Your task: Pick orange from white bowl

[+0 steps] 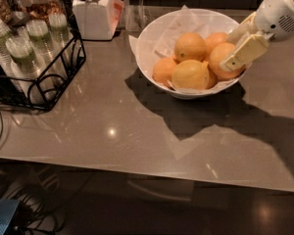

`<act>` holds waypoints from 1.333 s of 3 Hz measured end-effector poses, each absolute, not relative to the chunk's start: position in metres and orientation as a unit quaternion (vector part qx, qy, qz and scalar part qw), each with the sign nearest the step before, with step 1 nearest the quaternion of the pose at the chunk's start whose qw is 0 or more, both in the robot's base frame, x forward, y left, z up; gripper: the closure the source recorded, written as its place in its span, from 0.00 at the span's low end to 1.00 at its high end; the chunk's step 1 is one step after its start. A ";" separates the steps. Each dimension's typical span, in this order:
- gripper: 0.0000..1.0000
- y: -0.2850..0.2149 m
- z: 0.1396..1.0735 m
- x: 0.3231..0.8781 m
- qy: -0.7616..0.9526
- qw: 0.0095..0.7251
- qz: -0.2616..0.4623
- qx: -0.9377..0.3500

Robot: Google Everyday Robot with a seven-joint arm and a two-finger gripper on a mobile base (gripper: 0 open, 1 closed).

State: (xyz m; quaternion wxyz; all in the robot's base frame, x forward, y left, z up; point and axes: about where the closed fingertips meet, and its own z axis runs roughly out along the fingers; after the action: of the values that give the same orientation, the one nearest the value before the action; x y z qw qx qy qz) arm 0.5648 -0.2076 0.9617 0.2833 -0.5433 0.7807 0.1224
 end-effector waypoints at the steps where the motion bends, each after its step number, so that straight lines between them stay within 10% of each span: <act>1: 0.27 -0.208 0.954 0.572 0.785 0.275 0.129 -0.539; 2: 0.08 -0.211 0.944 0.584 0.793 0.264 0.138 -0.532; 4: 0.10 -0.213 0.939 0.587 0.796 0.260 0.143 -0.527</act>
Offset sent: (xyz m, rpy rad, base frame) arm 0.0207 -0.0072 -0.0192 0.0017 0.0755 -0.0202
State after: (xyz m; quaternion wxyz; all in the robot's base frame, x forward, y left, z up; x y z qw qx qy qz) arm 0.5870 -0.2128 0.9392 0.2599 -0.5269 0.7964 0.1431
